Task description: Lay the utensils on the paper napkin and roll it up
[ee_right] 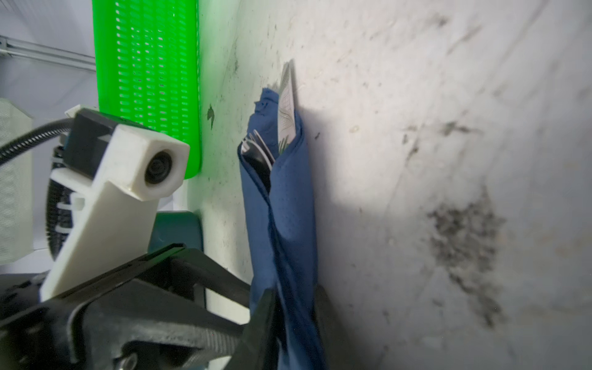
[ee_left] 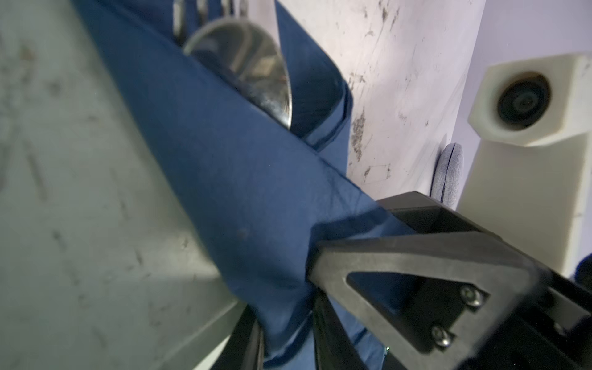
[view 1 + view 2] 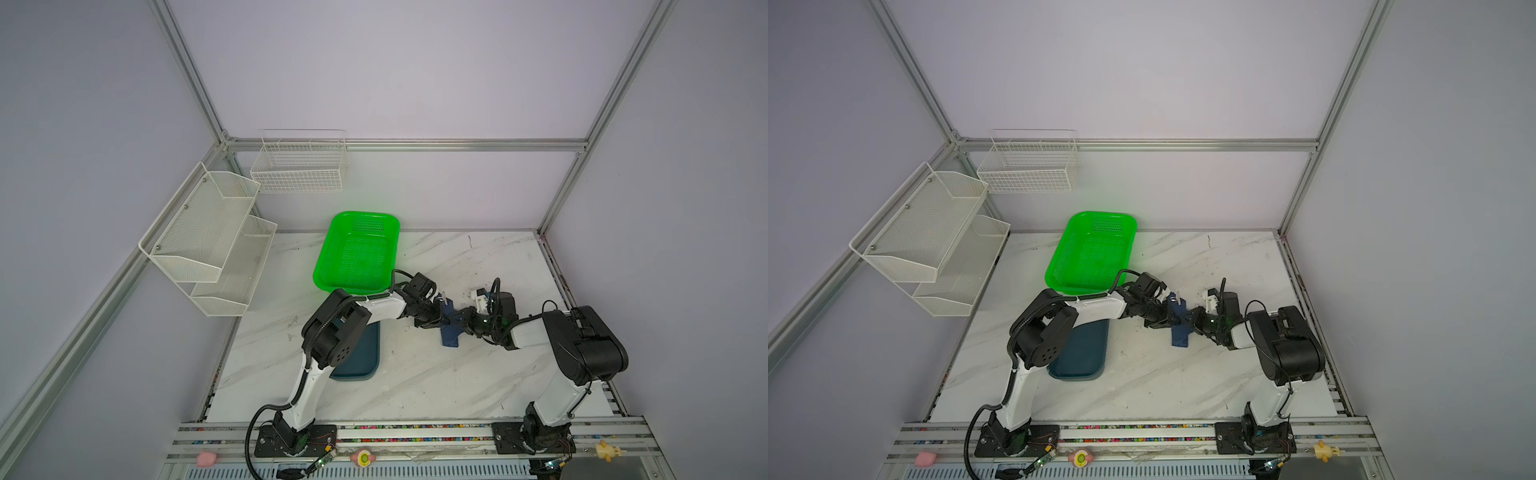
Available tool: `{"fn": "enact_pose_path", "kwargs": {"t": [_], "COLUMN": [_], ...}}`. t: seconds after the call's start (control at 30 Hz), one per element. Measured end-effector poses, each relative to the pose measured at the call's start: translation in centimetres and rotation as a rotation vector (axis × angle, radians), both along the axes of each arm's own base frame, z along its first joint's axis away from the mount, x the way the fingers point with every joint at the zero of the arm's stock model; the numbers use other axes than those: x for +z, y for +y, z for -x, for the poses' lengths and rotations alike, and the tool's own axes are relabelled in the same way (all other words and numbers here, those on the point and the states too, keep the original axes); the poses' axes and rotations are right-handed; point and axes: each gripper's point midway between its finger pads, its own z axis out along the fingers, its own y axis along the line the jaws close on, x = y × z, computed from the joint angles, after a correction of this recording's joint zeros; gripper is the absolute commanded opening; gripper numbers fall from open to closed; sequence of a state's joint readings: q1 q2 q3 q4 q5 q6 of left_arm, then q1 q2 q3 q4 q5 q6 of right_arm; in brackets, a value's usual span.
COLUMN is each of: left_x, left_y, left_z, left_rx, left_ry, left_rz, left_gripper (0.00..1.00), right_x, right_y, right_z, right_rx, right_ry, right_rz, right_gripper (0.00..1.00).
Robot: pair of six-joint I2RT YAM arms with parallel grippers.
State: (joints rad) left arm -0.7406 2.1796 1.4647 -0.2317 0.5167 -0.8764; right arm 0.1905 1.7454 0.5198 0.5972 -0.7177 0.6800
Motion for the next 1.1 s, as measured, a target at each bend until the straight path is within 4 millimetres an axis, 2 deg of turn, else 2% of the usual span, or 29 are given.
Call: {"fn": "enact_pose_path", "kwargs": {"t": [0.1,0.27,0.47,0.6,0.7,0.9,1.1], "left_x": [0.0,0.6,1.5,4.0,6.8,11.8,13.5], "left_y": [0.0,0.4,3.8,5.6,6.7,9.1,11.0], "left_z": [0.0,-0.4,-0.8,-1.6,-2.6,-3.9,-4.7], "left_rx": [-0.003,0.007,0.058,0.081,0.103,0.145,0.194], "left_ry": [-0.006,-0.054,-0.162,-0.267,-0.372,-0.56,-0.644], "left_rz": [-0.006,-0.04,-0.183,-0.239,-0.269,-0.336,-0.411], "left_gripper": [0.29,0.37,0.44,0.48,0.49,0.51,0.64], "right_x": [-0.2,-0.2,-0.1,0.1,0.5,2.8,4.4], "right_y": [0.0,0.2,0.3,0.3,0.4,0.1,0.2], "right_z": [0.1,0.0,0.0,-0.1,-0.5,-1.4,-1.7], "right_rx": [0.005,0.015,0.023,0.032,0.032,0.022,0.031], "right_ry": [0.005,0.003,-0.005,-0.026,-0.06,-0.168,-0.228], "right_rz": [-0.002,-0.006,-0.003,0.001,0.002,0.022,0.025], "right_gripper": [0.11,0.08,0.07,0.07,0.07,0.06,0.05]}}
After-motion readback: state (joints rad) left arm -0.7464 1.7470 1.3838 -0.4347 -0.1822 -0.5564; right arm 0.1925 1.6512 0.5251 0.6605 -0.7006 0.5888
